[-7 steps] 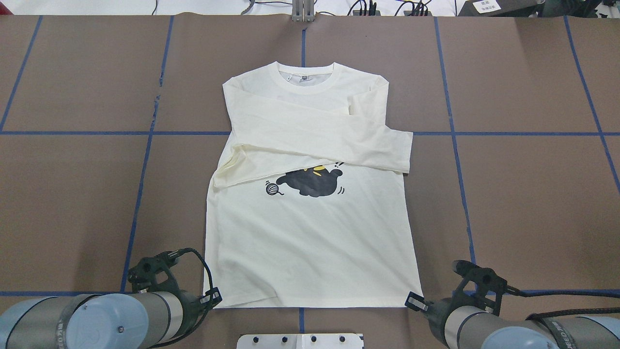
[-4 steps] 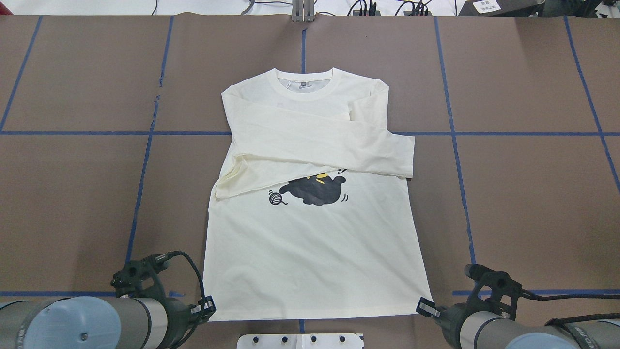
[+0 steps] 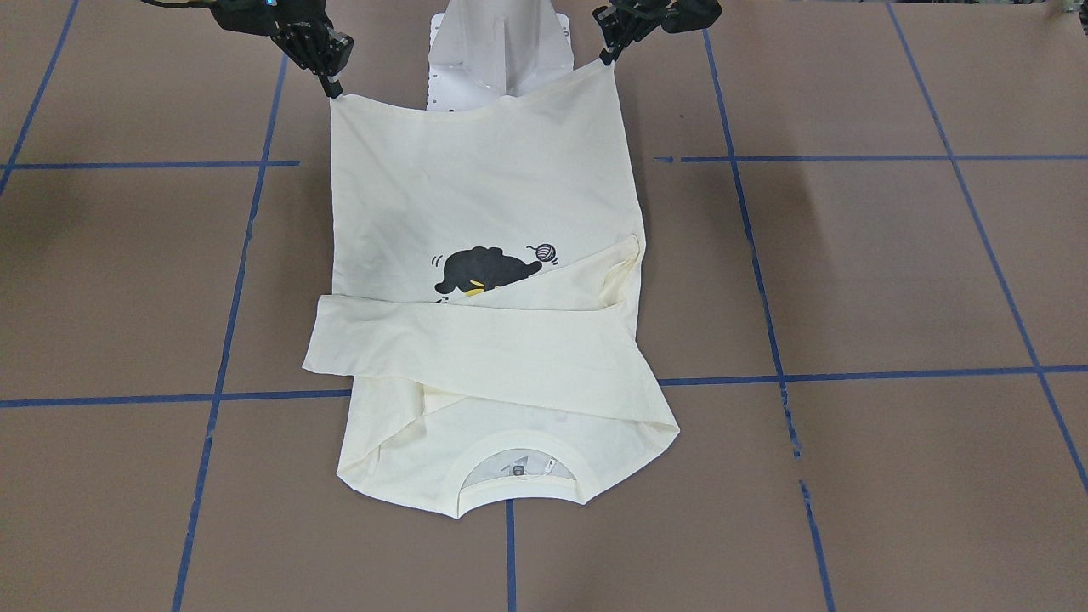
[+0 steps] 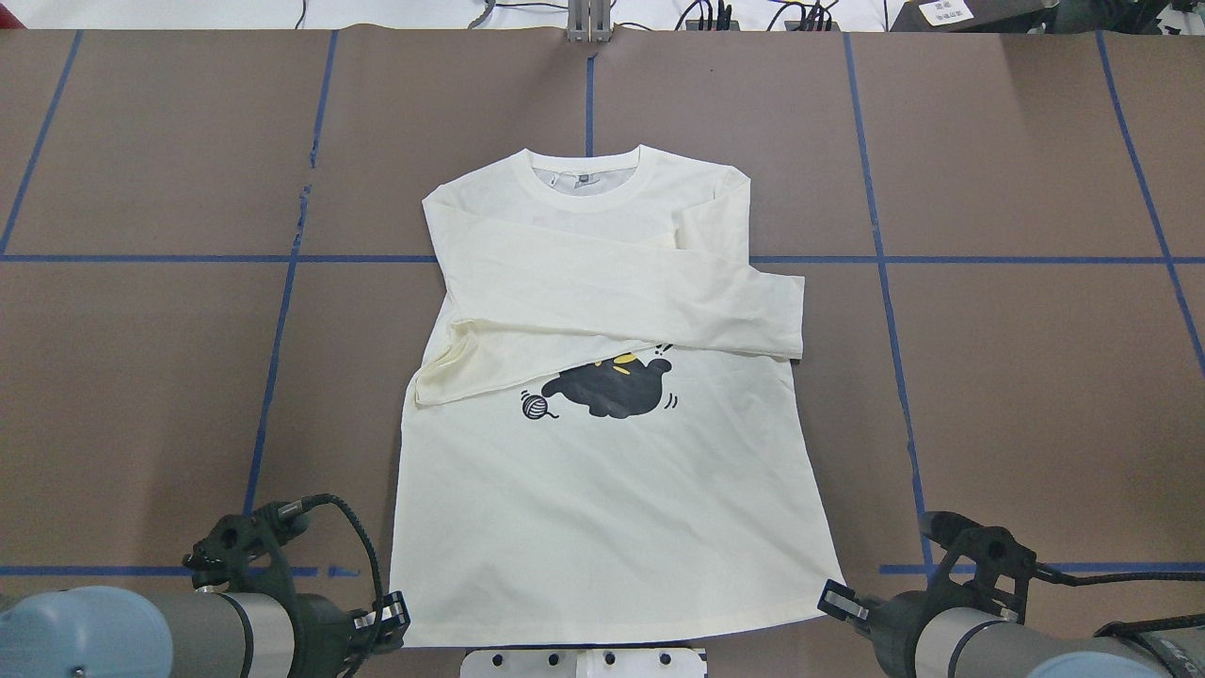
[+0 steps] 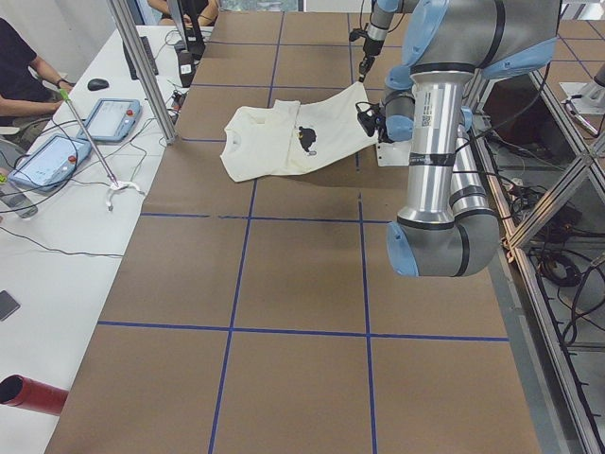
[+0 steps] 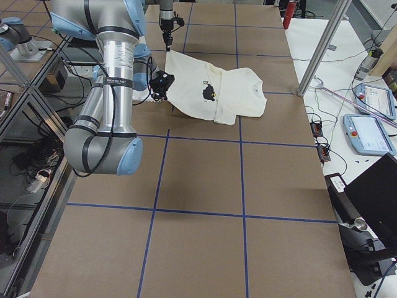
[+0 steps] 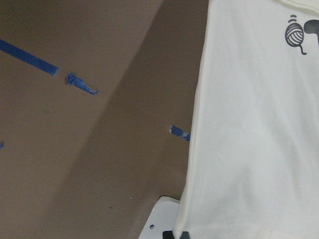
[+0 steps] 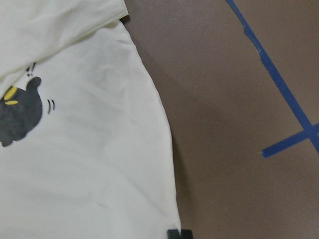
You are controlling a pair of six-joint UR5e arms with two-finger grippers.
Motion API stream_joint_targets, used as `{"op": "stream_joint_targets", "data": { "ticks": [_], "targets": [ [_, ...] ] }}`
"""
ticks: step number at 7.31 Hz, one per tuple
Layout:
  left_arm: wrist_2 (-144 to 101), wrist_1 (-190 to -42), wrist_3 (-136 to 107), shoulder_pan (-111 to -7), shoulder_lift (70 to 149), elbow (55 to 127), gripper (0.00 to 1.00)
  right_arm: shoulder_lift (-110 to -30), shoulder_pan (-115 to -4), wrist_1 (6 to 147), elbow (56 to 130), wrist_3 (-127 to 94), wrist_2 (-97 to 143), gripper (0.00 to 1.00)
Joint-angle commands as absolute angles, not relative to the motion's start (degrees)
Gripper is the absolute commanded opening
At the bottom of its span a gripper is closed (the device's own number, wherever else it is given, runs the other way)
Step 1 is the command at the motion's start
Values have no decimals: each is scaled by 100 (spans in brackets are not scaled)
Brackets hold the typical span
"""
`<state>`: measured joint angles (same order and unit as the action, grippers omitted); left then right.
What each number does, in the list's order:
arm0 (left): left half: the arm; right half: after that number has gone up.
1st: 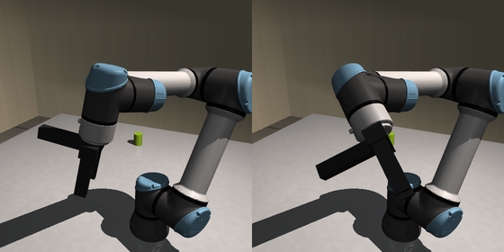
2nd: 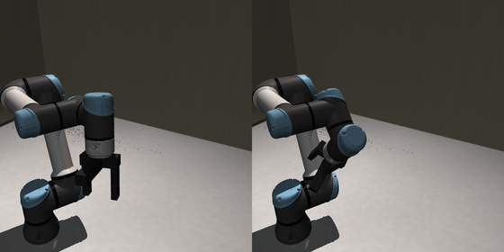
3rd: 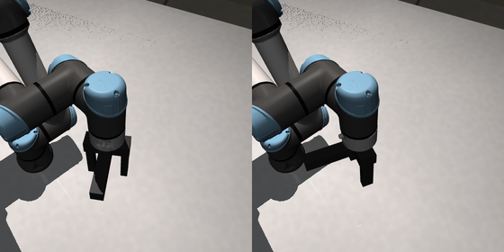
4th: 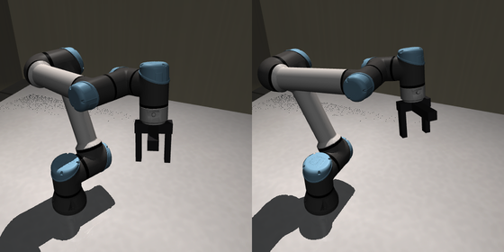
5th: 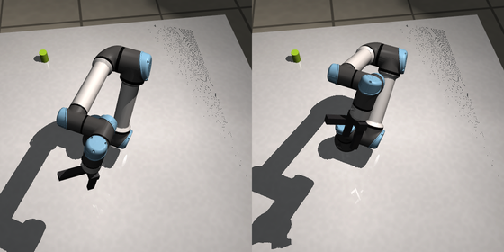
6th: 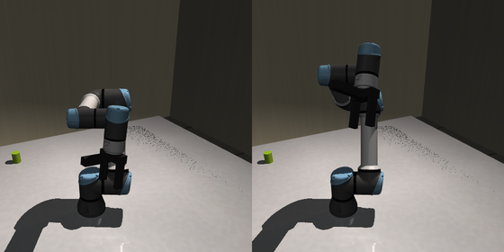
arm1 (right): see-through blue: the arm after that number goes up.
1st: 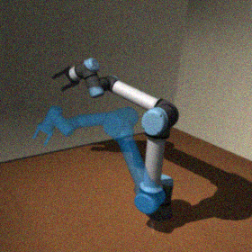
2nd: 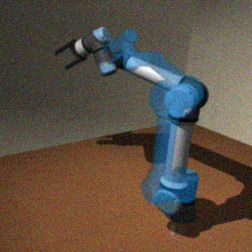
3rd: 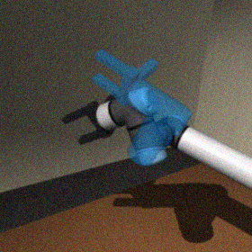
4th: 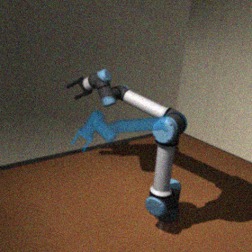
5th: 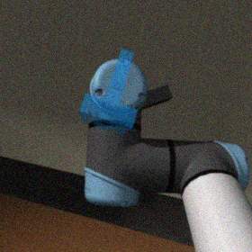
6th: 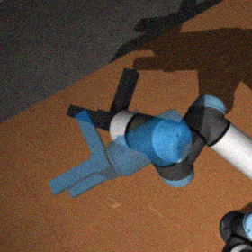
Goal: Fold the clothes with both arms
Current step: 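Lift the hem with both grippers and fold it up toward the collar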
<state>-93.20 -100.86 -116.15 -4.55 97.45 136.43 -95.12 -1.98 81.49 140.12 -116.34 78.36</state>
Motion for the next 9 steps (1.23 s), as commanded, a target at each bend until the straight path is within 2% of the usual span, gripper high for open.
{"op": "stream_joint_targets", "data": {
  "ticks": [1,2,3,5,7,9],
  "targets": [
    [-9316,-10072,-11323,-1242,10272,13458,0,-8575,-1373,8200,13601,-10947,8530,0],
    [-9308,-10055,-10311,-1866,10788,12856,0,-8082,-2076,8200,12988,-10386,8926,0],
    [-9325,-10116,-9805,-2368,10958,12232,0,-7660,-2788,8200,12425,-9753,9495,0],
    [-9813,-10814,-9065,-3195,11021,11421,0,-6894,-4038,8174,11107,-8618,10333,0],
    [-9984,-11503,-9027,-3705,11651,10043,0,-6208,-4490,8139,9911,-8114,10389,0],
    [-9976,-11916,-9044,-4129,12021,9267,0,-5313,-4553,8034,8602,-8060,10363,0]
  ]
}}
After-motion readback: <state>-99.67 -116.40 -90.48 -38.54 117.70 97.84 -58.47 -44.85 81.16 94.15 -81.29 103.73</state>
